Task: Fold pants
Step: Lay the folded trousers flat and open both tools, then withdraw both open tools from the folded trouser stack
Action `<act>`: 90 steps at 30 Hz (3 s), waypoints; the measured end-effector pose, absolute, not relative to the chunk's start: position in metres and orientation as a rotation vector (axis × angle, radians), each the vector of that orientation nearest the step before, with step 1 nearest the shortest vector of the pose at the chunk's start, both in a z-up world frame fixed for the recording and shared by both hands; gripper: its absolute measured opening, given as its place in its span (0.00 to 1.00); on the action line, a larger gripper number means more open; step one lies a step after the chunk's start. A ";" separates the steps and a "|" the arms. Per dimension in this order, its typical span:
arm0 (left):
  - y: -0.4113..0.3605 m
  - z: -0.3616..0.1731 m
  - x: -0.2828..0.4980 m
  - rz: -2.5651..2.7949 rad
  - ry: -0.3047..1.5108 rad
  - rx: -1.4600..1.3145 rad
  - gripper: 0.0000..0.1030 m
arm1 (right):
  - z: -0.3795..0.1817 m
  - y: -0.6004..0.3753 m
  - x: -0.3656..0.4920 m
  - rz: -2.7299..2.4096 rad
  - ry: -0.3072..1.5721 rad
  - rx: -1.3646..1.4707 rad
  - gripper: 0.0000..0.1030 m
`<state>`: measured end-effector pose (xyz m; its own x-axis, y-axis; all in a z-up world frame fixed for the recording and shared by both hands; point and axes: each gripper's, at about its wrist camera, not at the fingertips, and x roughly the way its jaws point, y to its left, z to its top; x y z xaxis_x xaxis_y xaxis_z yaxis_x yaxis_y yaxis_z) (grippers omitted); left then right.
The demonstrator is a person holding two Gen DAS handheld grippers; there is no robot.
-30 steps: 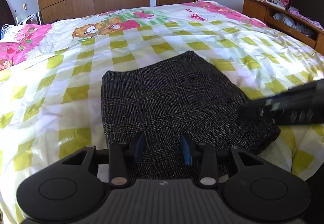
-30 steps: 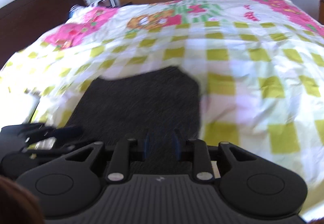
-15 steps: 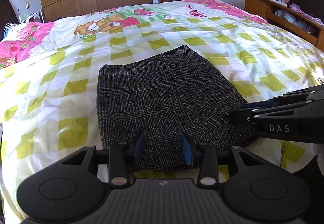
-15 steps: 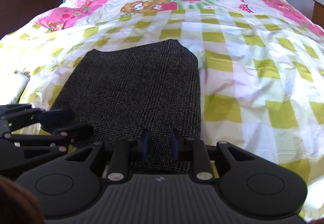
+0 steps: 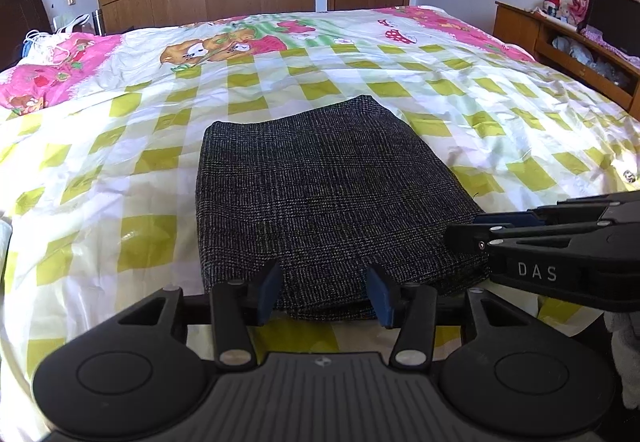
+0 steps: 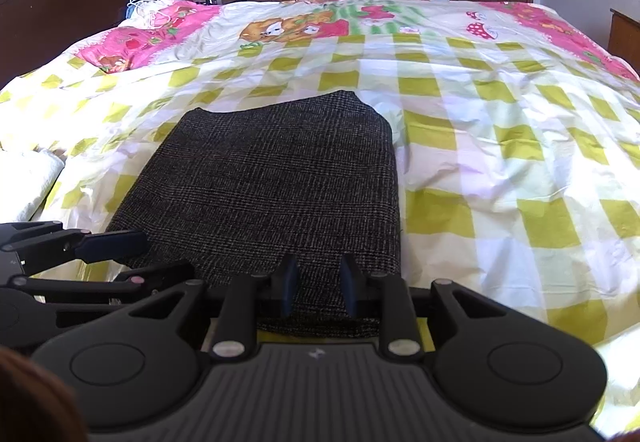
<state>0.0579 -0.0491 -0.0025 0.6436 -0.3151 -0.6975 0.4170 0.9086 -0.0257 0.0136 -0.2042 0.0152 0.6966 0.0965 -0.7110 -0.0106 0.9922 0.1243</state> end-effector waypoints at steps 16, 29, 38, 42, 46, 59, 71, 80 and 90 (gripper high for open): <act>-0.054 -0.004 0.047 -0.370 0.748 0.152 0.83 | 0.015 -0.201 0.005 0.051 0.767 0.109 0.24; -0.050 -0.003 0.043 -0.289 0.734 0.156 0.95 | 0.013 -0.199 0.003 0.055 0.767 0.110 0.25; -0.047 -0.005 0.046 -0.264 0.754 0.129 1.00 | 0.013 -0.198 0.002 0.058 0.768 0.101 0.25; -0.045 -0.005 0.046 -0.265 0.760 0.116 1.00 | 0.013 -0.198 0.001 0.057 0.767 0.103 0.26; -0.044 -0.005 0.047 -0.264 0.760 0.109 1.00 | 0.013 -0.198 0.001 0.057 0.767 0.104 0.26; -0.041 -0.005 0.047 -0.261 0.771 0.090 1.00 | 0.013 -0.195 -0.001 0.059 0.775 0.098 0.26; -0.039 -0.006 0.043 -0.255 0.781 0.083 1.00 | 0.013 -0.194 -0.006 0.052 0.771 0.107 0.27; -0.033 -0.010 0.038 -0.241 0.795 0.069 1.00 | 0.014 -0.190 -0.014 0.054 0.782 0.111 0.30; -0.025 -0.010 0.035 -0.224 0.787 0.048 1.00 | 0.013 -0.184 -0.019 0.060 0.797 0.102 0.33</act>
